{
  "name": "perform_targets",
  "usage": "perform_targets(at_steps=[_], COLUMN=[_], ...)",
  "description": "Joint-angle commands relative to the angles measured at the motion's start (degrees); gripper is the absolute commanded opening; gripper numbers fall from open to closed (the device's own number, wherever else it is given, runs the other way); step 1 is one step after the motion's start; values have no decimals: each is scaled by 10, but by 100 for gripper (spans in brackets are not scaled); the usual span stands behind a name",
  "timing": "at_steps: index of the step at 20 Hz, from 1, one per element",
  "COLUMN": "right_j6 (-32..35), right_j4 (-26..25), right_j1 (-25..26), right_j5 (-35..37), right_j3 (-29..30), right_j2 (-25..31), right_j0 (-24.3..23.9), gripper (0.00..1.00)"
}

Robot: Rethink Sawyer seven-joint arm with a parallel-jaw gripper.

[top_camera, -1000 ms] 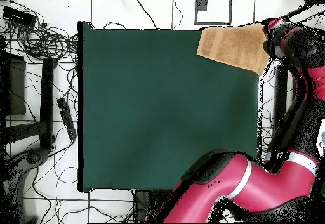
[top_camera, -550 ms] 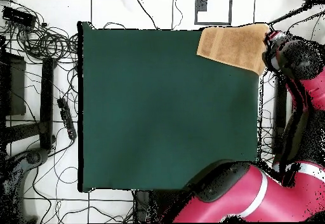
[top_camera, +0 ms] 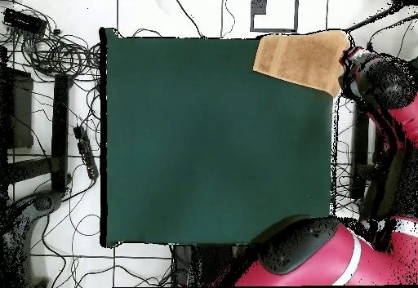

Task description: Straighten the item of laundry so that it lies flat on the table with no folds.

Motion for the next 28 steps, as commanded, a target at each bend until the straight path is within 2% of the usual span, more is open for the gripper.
perform_targets(at_steps=[1, 8, 10, 11, 13, 16, 21, 23, 25, 27, 28], right_j6=[-18, -12, -17, -28, -32, -10, -55, -87, -106, -89, -69], right_j4=[-22, -19, -21, -25, -30, -26, -25, -15, 2, -2, -13], right_j1=[-6, 0, 2, 13, 53, 87, 150, 164, 173, 179, 183], right_j5=[43, 94, 67, 73, 156, 187, 272, 311, 324, 316, 289], right_j3=[99, 70, 59, 31, -62, -135, -262, -288, -288, -294, -302], right_j2=[88, 90, 100, 102, 89, 80, 109, 145, 193, 200, 185], right_j0=[6, 2, -5, -7, -3, 2, -15, -29, -43, -39, -31], gripper=[100, 100, 100, 100, 100, 100, 100, 100, 100, 100, 100])
